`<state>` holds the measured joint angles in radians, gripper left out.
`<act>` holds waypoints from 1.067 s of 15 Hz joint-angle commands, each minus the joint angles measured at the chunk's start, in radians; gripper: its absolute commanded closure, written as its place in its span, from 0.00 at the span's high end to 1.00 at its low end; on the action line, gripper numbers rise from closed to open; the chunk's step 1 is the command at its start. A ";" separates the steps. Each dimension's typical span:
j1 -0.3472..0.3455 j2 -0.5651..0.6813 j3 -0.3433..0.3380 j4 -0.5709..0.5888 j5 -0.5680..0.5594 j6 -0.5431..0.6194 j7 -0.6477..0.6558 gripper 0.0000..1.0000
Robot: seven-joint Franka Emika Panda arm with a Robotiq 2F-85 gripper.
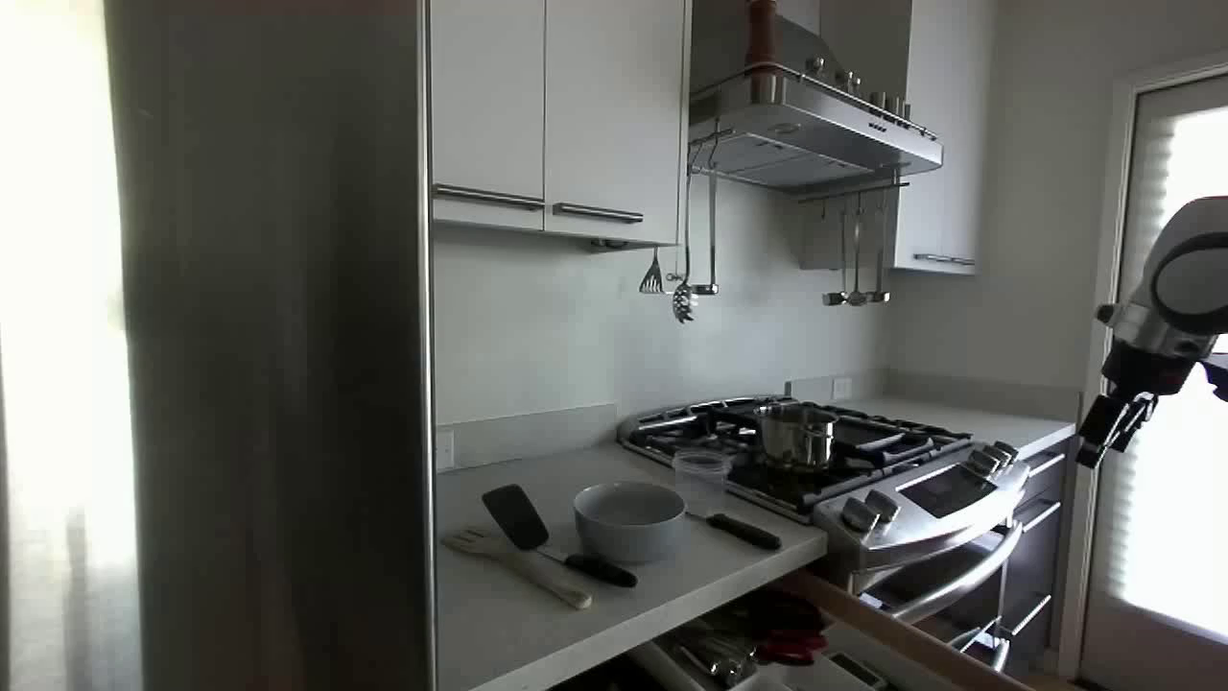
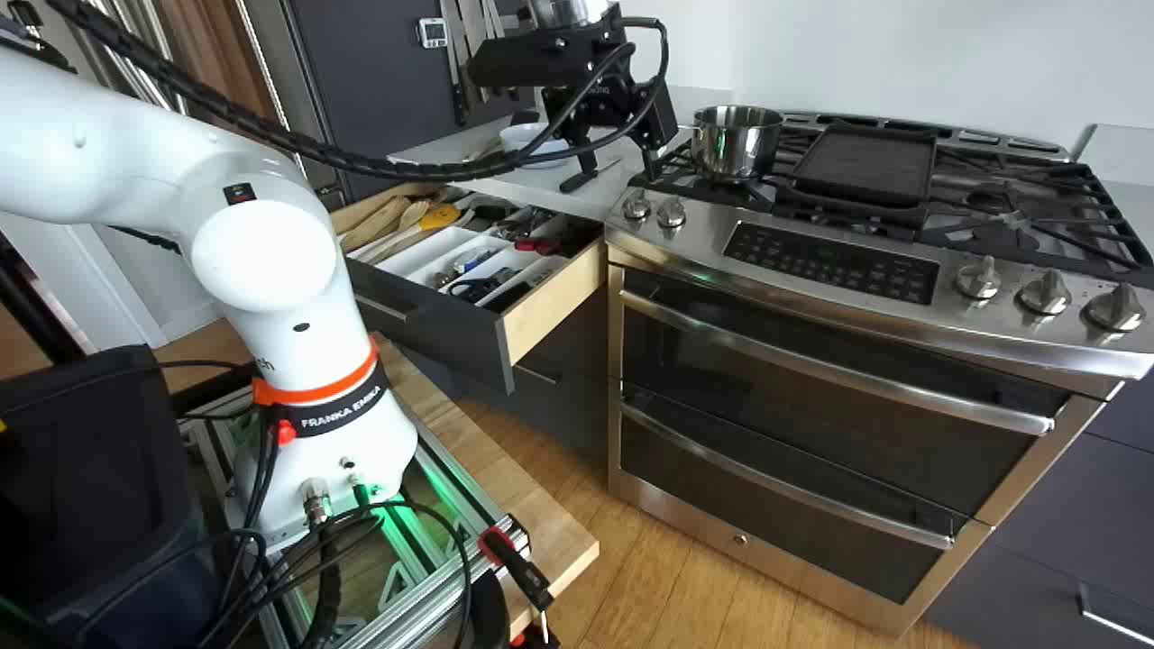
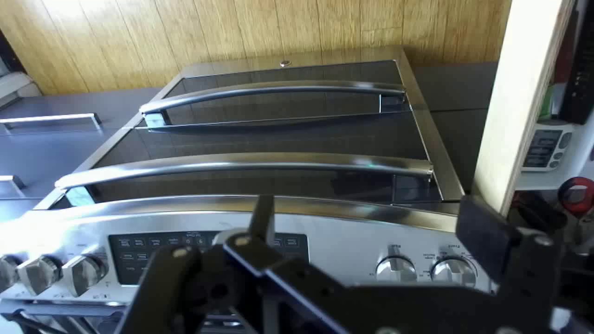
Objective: Move the white bowl backwards
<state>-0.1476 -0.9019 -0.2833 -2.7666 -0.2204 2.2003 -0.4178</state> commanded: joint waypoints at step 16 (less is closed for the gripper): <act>0.059 0.077 0.042 0.067 0.031 -0.027 0.020 1.00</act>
<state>-0.1436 -0.8890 -0.2790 -2.7851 -0.2188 2.1971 -0.4178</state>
